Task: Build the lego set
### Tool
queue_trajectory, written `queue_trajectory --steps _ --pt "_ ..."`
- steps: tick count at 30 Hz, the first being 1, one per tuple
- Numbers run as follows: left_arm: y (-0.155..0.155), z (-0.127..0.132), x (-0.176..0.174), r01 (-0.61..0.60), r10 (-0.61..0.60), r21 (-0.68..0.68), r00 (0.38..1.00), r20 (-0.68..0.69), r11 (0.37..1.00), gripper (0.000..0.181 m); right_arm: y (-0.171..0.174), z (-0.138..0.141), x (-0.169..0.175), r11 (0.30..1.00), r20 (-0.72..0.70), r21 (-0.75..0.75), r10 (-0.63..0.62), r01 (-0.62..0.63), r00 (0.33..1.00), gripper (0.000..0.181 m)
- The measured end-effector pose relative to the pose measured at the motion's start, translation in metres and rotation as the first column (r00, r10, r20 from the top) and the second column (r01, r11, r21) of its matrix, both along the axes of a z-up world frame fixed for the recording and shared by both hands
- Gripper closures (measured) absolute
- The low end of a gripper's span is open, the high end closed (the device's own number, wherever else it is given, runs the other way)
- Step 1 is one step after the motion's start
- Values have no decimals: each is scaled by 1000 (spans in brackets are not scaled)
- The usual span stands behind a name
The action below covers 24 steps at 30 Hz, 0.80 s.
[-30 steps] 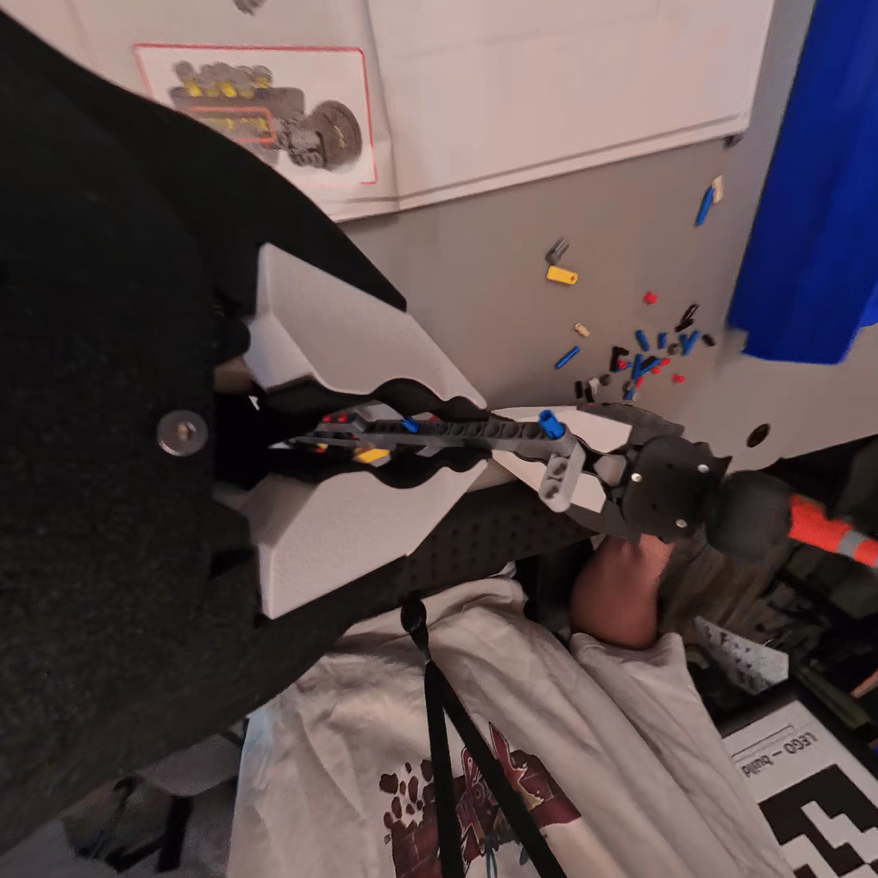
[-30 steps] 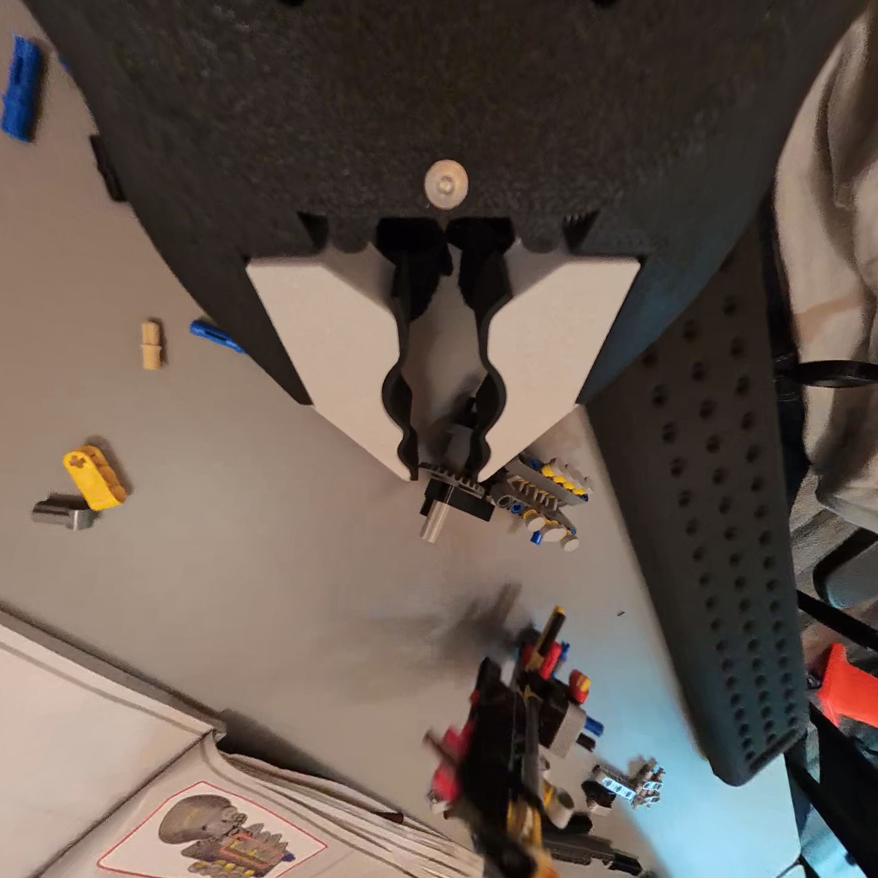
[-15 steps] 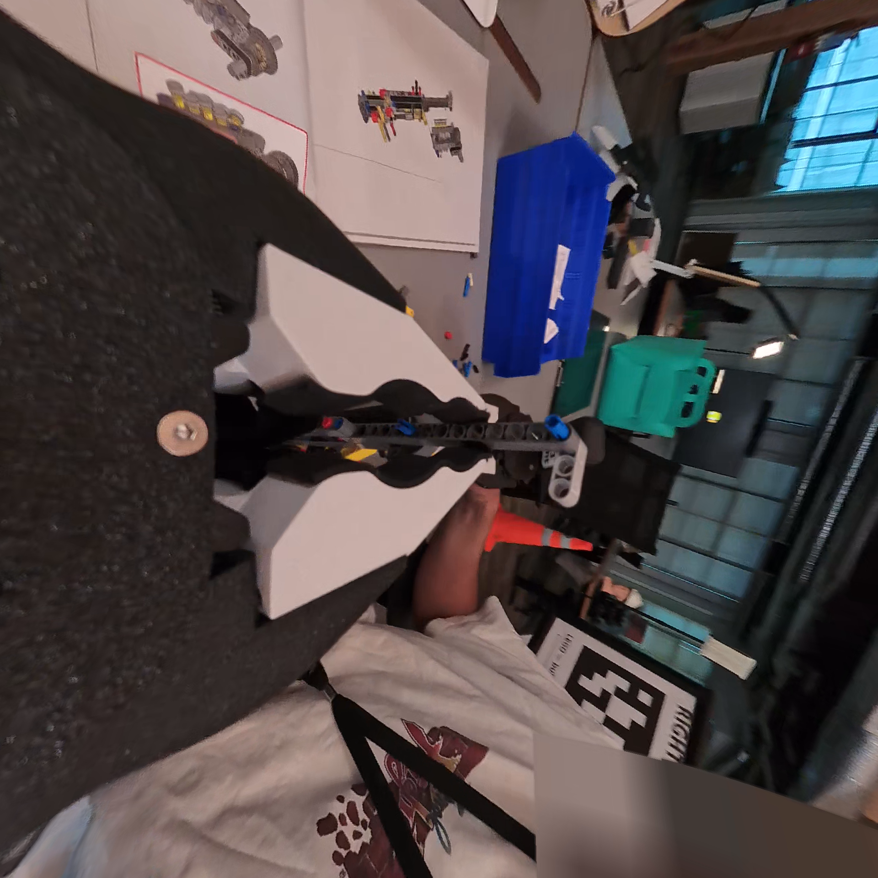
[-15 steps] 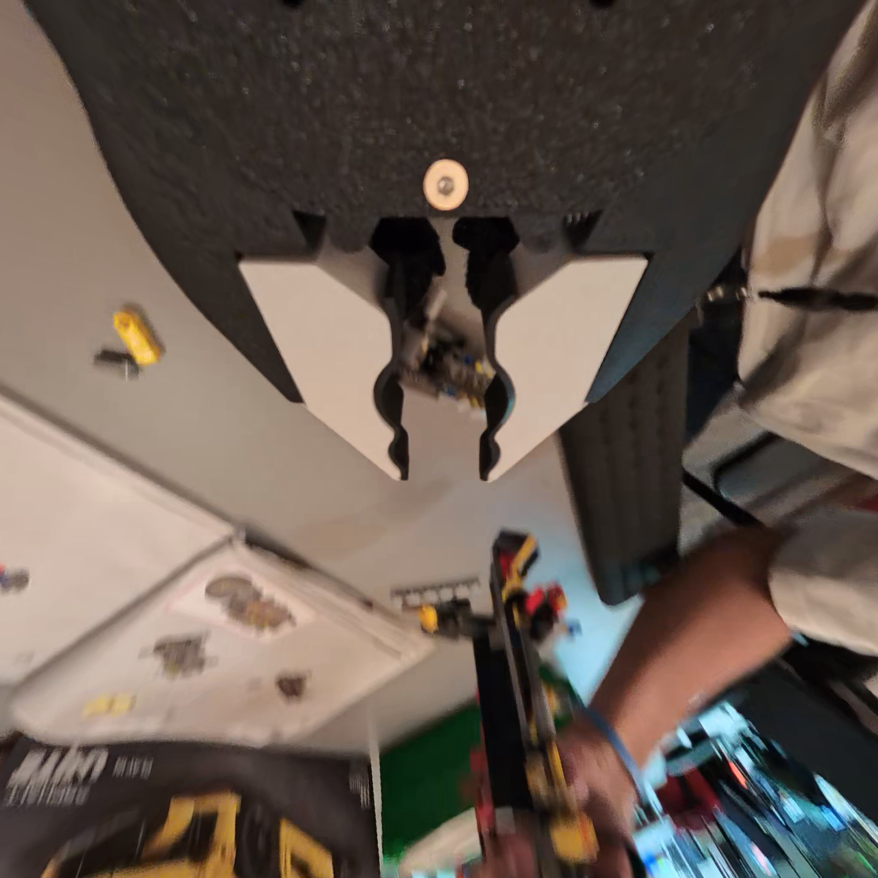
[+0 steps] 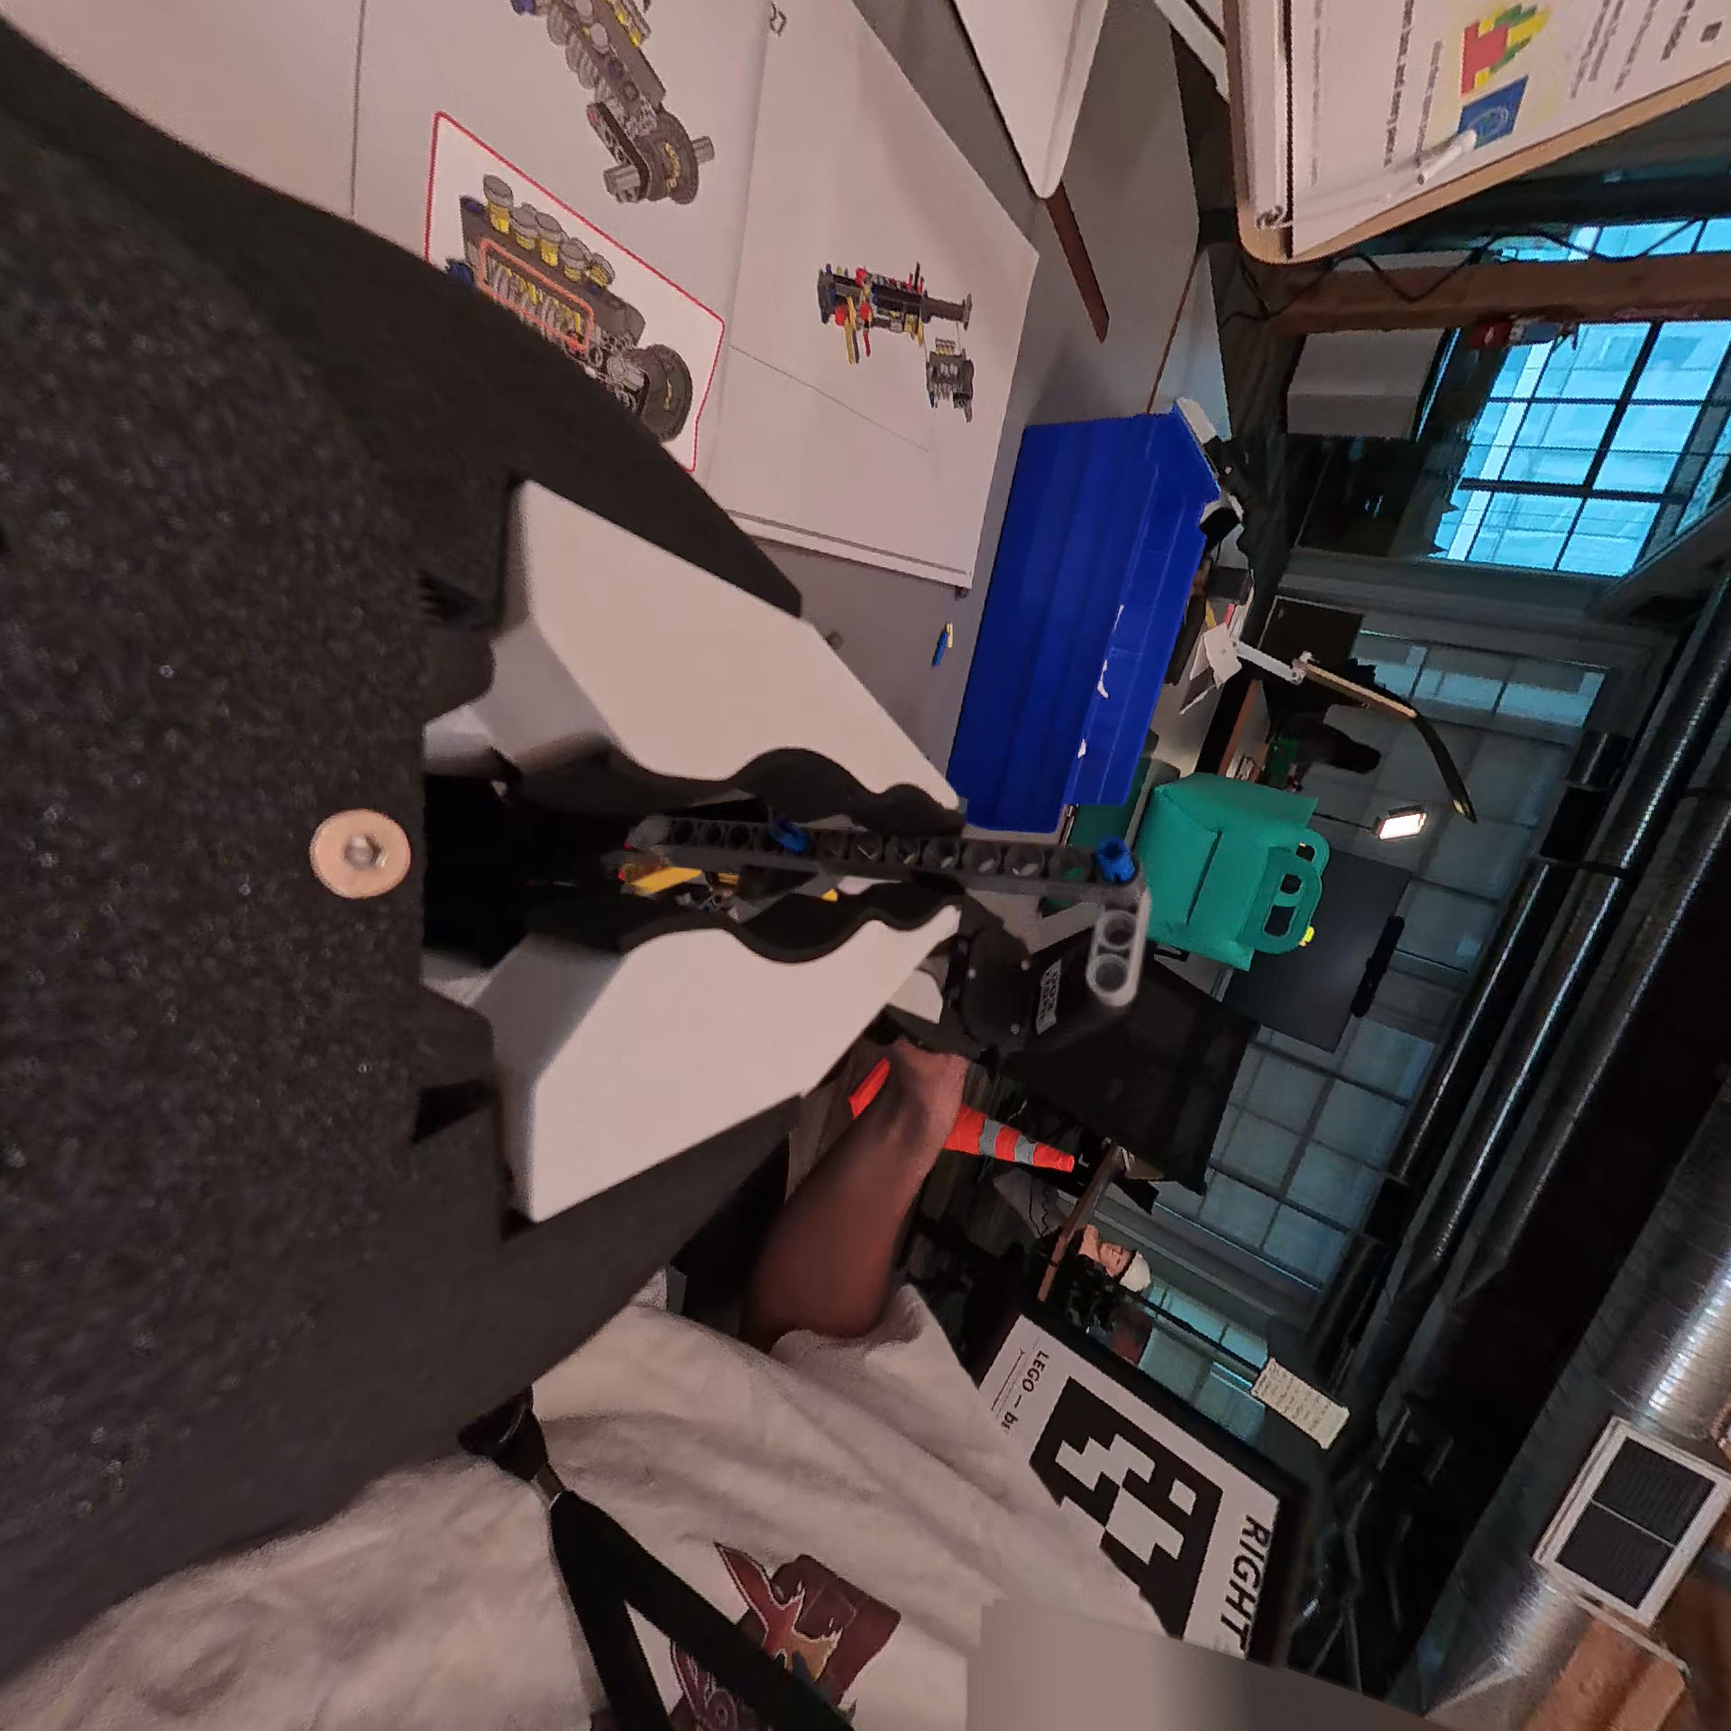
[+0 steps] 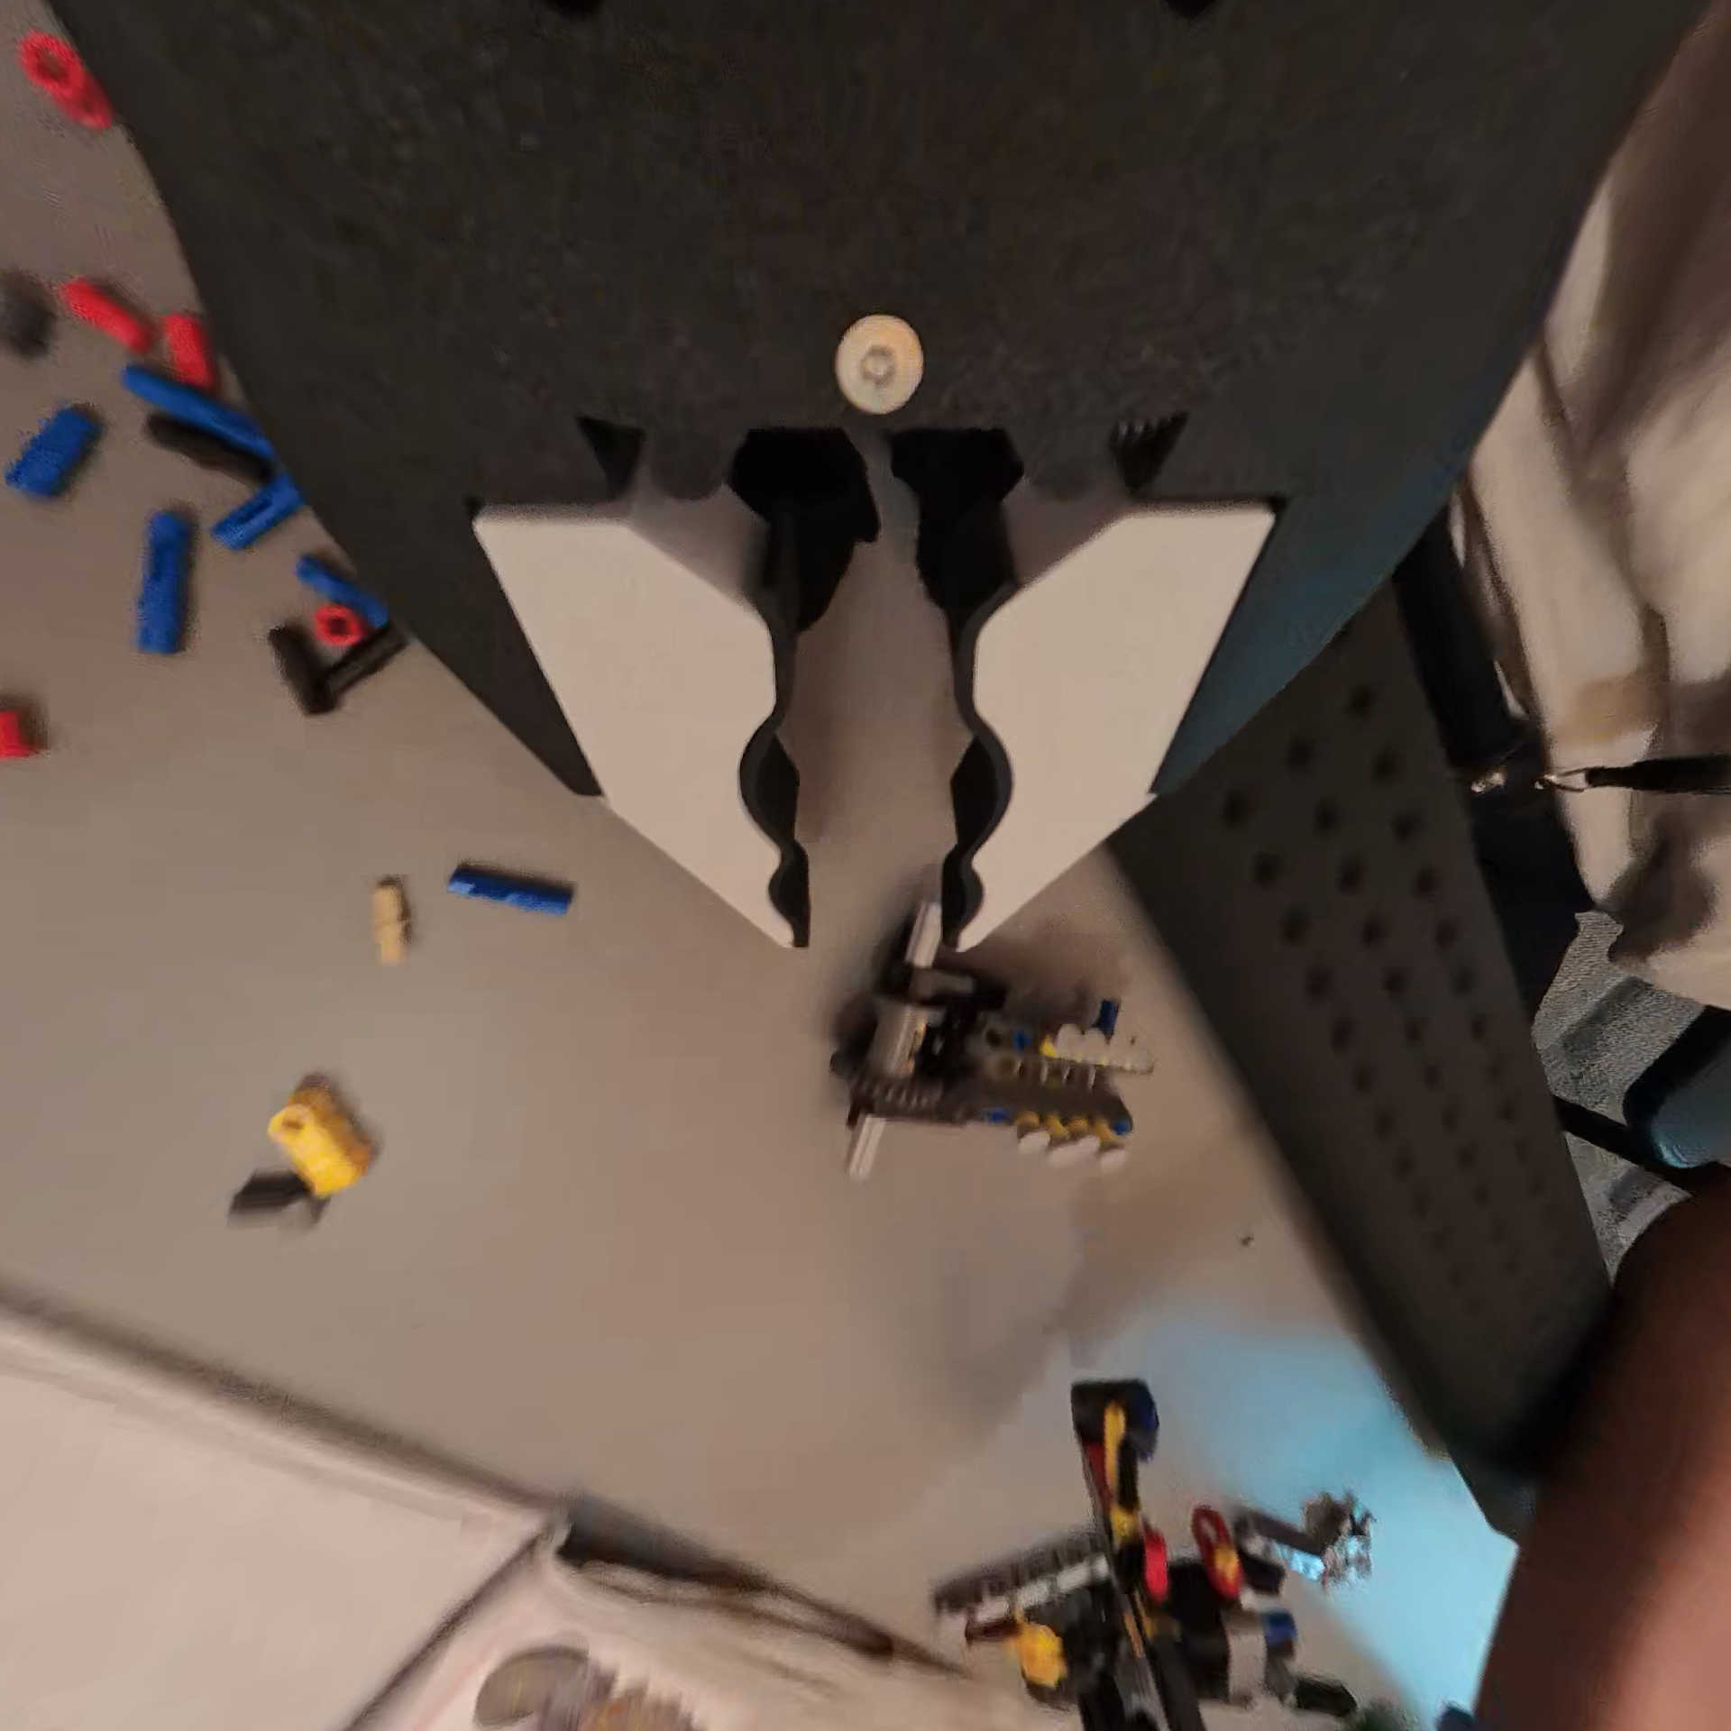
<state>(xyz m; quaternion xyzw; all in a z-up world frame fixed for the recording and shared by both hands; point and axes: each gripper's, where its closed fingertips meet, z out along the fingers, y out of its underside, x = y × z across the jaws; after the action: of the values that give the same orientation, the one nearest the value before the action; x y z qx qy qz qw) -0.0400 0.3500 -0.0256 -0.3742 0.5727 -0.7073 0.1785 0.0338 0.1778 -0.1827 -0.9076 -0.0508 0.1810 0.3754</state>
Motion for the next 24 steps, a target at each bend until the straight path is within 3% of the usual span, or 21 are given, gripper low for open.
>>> queue_trajectory --steps 4,8,11,14,18,21,24 --pt "-3 -4 4 -1 1 3 1000 -13 1000 174 -2 -7 -19 999 -27 -36 36 -37 999 153" --pt "-8 -10 6 1 0 27 1000 -31 1000 173 2 -25 -21 993 85 -98 69 -60 994 154" --pt "-11 -13 8 1 0 33 999 -46 999 173 13 -25 -22 996 102 -76 62 -54 993 172" --pt "-10 -11 10 -12 14 25 999 -43 1000 173 20 -19 -17 997 208 -36 77 -71 975 174" --pt "-9 -11 12 -29 30 9 997 -67 1000 173 42 23 -8 981 569 128 47 -145 821 175" --pt "-12 -9 11 -7 6 -18 997 -72 1000 173 59 81 -12 929 781 261 -44 -262 623 175" --pt "-12 -6 8 15 -18 -45 998 -61 999 174 74 141 -27 853 879 341 -140 -395 455 175"
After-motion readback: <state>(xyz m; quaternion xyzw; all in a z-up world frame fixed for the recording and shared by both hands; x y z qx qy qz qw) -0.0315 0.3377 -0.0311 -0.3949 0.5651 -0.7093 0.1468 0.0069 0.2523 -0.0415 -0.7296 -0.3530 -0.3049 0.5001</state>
